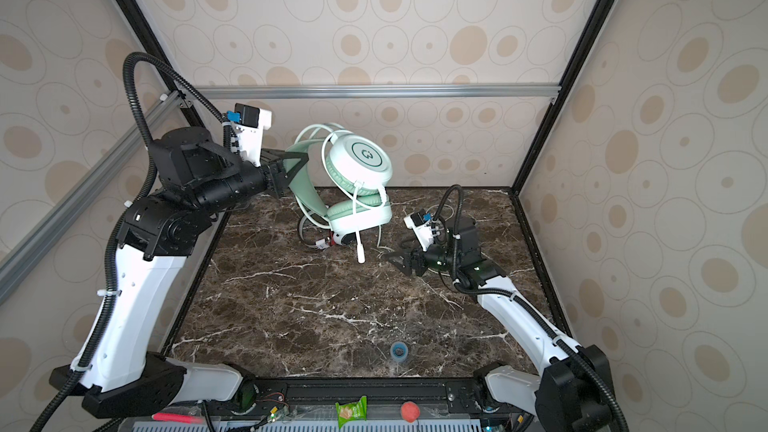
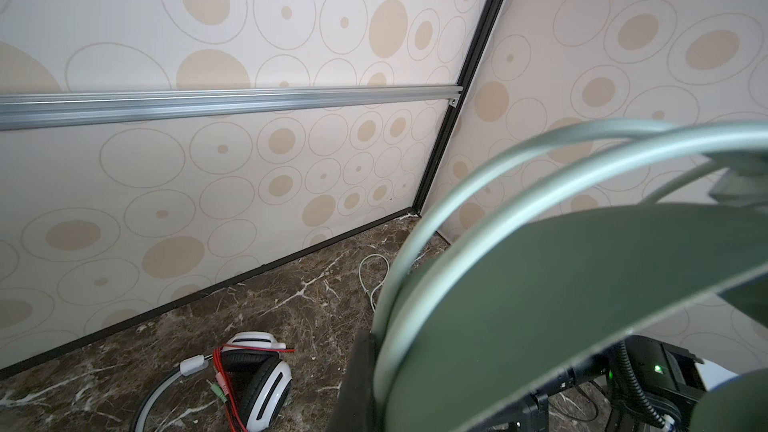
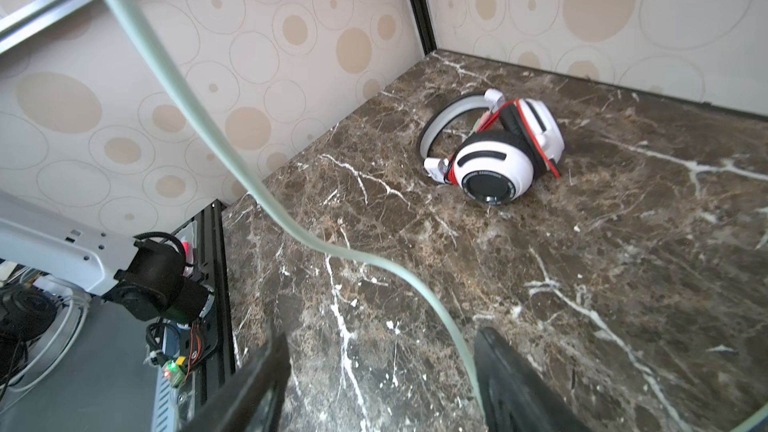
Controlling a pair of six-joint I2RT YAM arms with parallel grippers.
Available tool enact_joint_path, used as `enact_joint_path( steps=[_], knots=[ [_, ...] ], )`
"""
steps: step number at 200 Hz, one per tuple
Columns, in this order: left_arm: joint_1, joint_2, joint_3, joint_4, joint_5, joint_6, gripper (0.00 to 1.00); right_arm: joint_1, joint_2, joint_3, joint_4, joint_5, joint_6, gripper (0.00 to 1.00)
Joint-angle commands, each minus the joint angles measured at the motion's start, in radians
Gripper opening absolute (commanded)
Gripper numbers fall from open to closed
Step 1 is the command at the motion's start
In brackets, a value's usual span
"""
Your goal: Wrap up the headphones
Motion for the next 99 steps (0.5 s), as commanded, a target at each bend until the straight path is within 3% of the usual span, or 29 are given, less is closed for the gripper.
enact_joint_path(
  steps=[1,74,99],
  knots=[
    [0.005,0.001,0.064,0.042,0.027,-0.050,0.00,-0.004,0.010,-0.013,-0.011,0.035,-0.048,0.73],
    [0.016,0.022,0.098,0.055,0.035,-0.070,0.00,-0.005,0.186,-0.066,0.125,0.045,-0.029,0.68],
    [0.029,0.023,0.100,0.050,0.031,-0.077,0.00,-0.005,0.220,-0.064,0.115,0.036,-0.039,0.60]
  ],
)
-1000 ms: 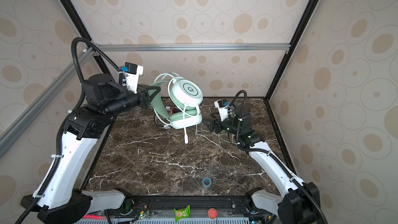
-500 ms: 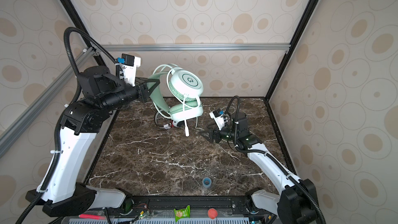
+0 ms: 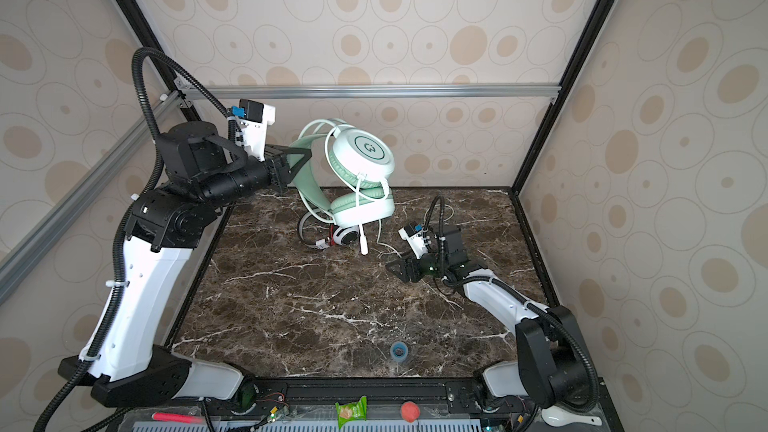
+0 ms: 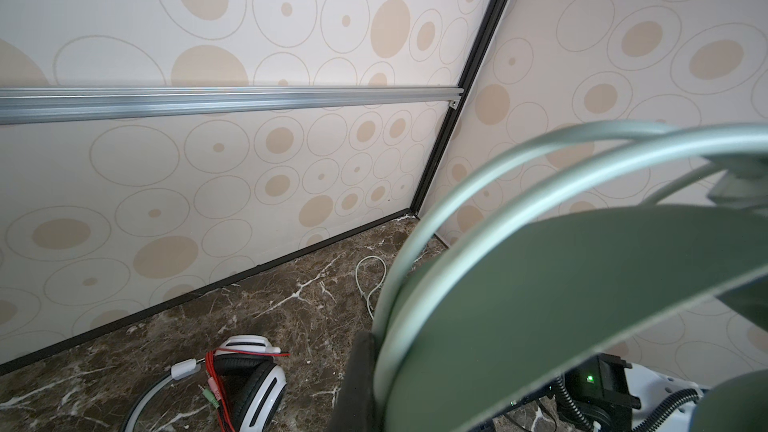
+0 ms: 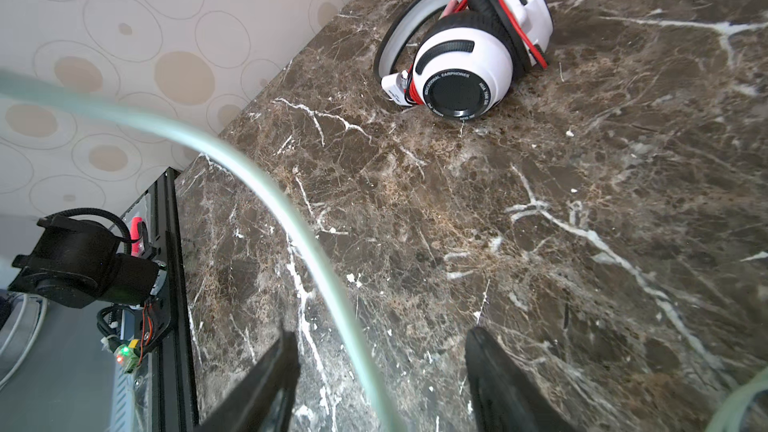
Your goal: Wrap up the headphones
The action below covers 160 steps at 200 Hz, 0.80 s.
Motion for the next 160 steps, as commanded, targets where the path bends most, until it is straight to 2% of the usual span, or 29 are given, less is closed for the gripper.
enact_joint_path(
  steps=[1,20,40,60,106,130,160],
  knots=[
    [0.016,-0.016,0.060,0.054,0.021,-0.058,0.00,-0.005,0.022,-0.006,0.048,-0.010,-0.011,0.59],
    [0.026,-0.008,0.066,0.056,0.003,-0.088,0.00,-0.005,0.023,-0.028,0.074,-0.010,0.005,0.47],
    [0.034,0.011,0.089,0.037,-0.052,-0.129,0.00,-0.004,0.019,-0.028,0.062,0.001,0.011,0.20],
    [0.040,0.029,0.109,0.013,-0.128,-0.182,0.00,-0.002,-0.013,-0.041,0.057,0.040,0.031,0.00],
    [0.045,-0.001,0.016,0.077,-0.358,-0.328,0.00,0.100,-0.124,-0.063,-0.043,0.236,0.024,0.00],
    [0.071,-0.010,-0.025,0.125,-0.440,-0.349,0.00,0.185,-0.194,-0.058,-0.123,0.337,0.018,0.00],
    [0.104,0.012,-0.052,0.157,-0.514,-0.320,0.00,0.310,-0.271,-0.004,-0.264,0.434,-0.015,0.00]
  ],
)
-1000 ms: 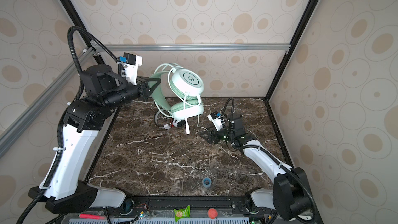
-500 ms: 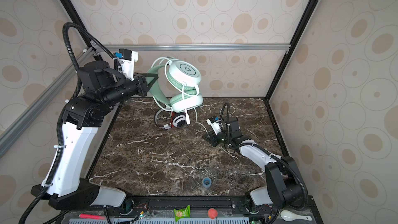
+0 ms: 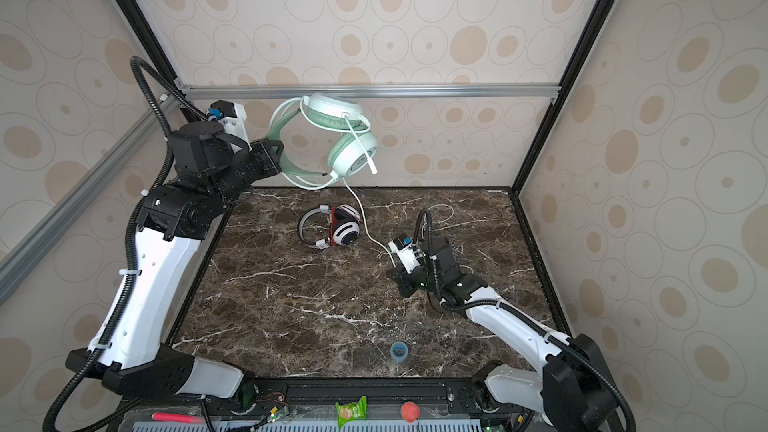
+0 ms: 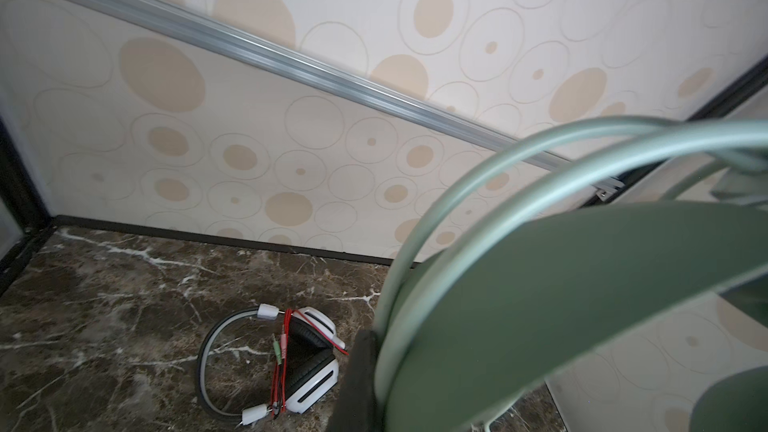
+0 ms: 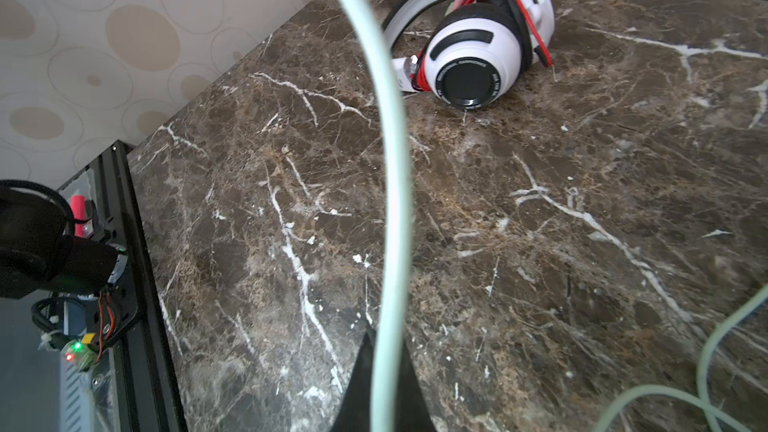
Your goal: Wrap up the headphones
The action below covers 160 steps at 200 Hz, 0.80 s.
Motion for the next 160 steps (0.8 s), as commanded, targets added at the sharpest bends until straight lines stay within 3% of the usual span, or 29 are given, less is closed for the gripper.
enact_joint_path(
  steps=[1,41,79,131,160],
  knots=[
    [0.027,-0.013,0.002,0.139,-0.105,-0.050,0.00,0.080,-0.060,0.050,-0.151,0.117,-0.036,0.00],
    [0.073,0.007,-0.111,0.240,-0.191,0.041,0.00,0.260,-0.139,0.139,-0.299,0.245,-0.041,0.00],
    [0.095,0.011,-0.253,0.350,-0.260,0.095,0.00,0.408,-0.110,0.286,-0.451,0.359,-0.096,0.00],
    [0.077,-0.029,-0.434,0.437,-0.444,0.250,0.00,0.469,-0.020,0.562,-0.650,0.412,-0.229,0.00],
    [0.038,-0.049,-0.493,0.438,-0.487,0.336,0.00,0.471,0.060,0.732,-0.755,0.394,-0.311,0.00]
  ],
)
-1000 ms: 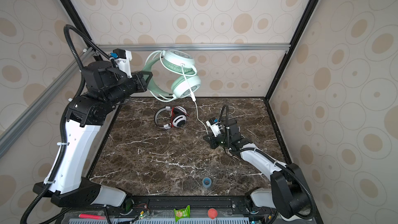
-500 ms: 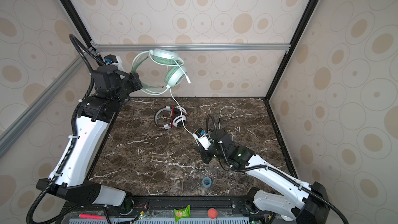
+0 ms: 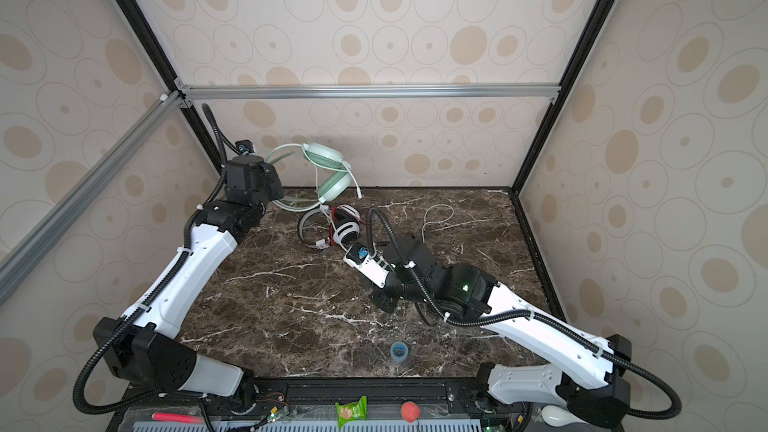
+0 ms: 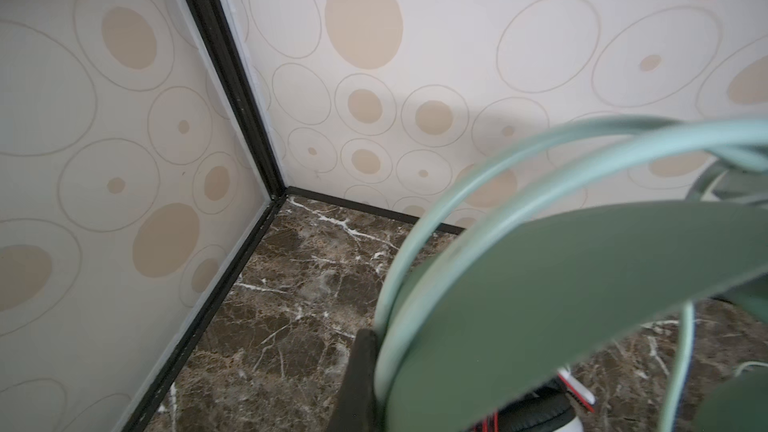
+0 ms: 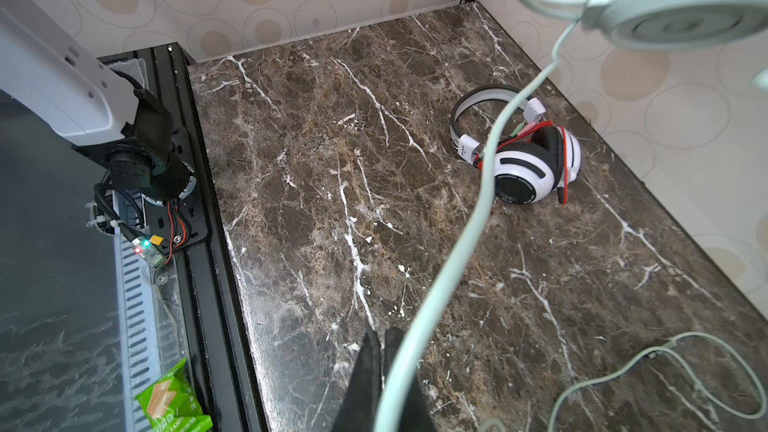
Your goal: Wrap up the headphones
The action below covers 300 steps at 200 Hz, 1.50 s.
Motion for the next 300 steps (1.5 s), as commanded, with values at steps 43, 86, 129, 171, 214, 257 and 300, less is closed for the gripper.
enact_joint_path(
  steps=[43,86,129,171,214,257,300],
  knots=[
    [-0.121,-0.115,-0.086,0.071,-0.090,0.213,0.00,0.011,0.128,0.261,-0.238,0.032,-0.180,0.00],
    [-0.172,-0.210,-0.178,-0.084,0.082,0.307,0.00,-0.010,0.214,0.367,-0.278,0.114,-0.254,0.00],
    [-0.206,-0.322,-0.251,-0.190,0.198,0.384,0.00,-0.094,0.338,0.540,-0.317,0.074,-0.262,0.00],
    [-0.218,-0.382,-0.291,-0.255,0.354,0.424,0.00,-0.186,0.481,0.731,-0.388,0.052,-0.213,0.00],
    [-0.220,-0.426,-0.314,-0.266,0.450,0.421,0.00,-0.296,0.574,0.852,-0.436,0.010,-0.124,0.00],
    [-0.220,-0.452,-0.285,-0.251,0.550,0.387,0.00,-0.388,0.591,0.807,-0.396,-0.091,-0.045,0.00],
    [-0.220,-0.454,-0.133,-0.284,0.615,0.355,0.00,-0.430,0.551,0.707,-0.277,-0.244,-0.003,0.02]
  ],
)
